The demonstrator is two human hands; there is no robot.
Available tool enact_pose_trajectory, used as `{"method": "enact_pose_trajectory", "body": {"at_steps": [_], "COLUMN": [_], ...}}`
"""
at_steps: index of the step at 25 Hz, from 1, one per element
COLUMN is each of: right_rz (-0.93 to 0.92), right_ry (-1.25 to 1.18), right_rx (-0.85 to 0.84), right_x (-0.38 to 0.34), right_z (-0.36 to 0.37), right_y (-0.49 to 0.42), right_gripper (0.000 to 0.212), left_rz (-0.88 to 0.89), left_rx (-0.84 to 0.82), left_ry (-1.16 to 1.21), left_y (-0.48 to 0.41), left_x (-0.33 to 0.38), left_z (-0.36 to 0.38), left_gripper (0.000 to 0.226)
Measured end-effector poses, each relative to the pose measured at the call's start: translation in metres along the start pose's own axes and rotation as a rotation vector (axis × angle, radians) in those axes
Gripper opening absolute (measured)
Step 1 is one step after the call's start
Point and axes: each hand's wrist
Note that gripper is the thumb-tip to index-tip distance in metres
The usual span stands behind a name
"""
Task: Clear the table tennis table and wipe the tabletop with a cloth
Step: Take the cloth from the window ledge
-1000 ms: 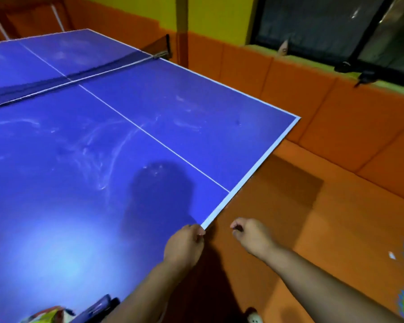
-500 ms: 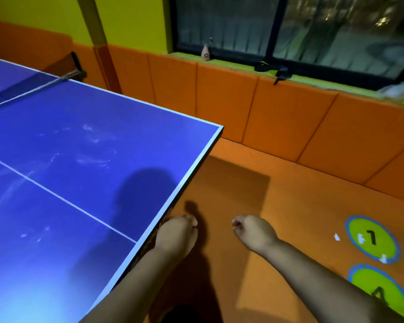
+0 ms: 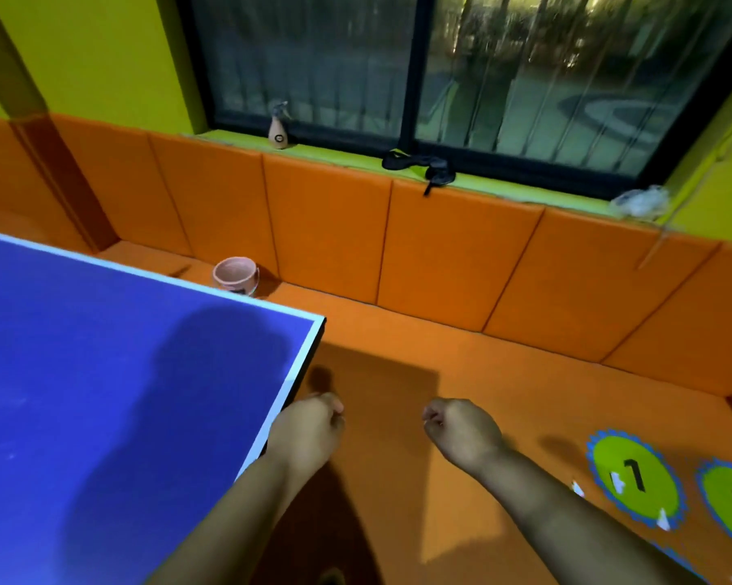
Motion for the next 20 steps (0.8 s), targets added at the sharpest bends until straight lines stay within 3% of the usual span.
{"method": "enact_pose_trajectory", "body": {"at_steps": [8,13,20], "right_rz": [0.149,0.058,-0.068], "right_ry": [-0.249,-0.241,-0.139], "right_rx": [0.035,-0.013,-0.052], "right_x": [0.062,0.113,0.161], "right_z": [-0.068,-0.110,-0.206], "right_y": [-0.184,-0.330,-0.522], "right_gripper": [0.015,0.014,0.022], "left_rz": [0.032,-0.013,-0.154], "left_rx": [-0.071,-0.002,0.073], "left_ry": [-0.002,-0.053,0.059], "left_y": [-0.215,-0.354,-0.516], "left_x": [0.034,0.065,0.132], "left_z": [-0.014,-0.006,-0.014], "left_gripper": [0.025,0.021,0.027]}}
Point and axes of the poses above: each hand's wrist, its own y-axis away from the middle knuckle, its own z-axis out of the palm, x = y × z, and after that the axes turned 2 degrees about y, right-handed
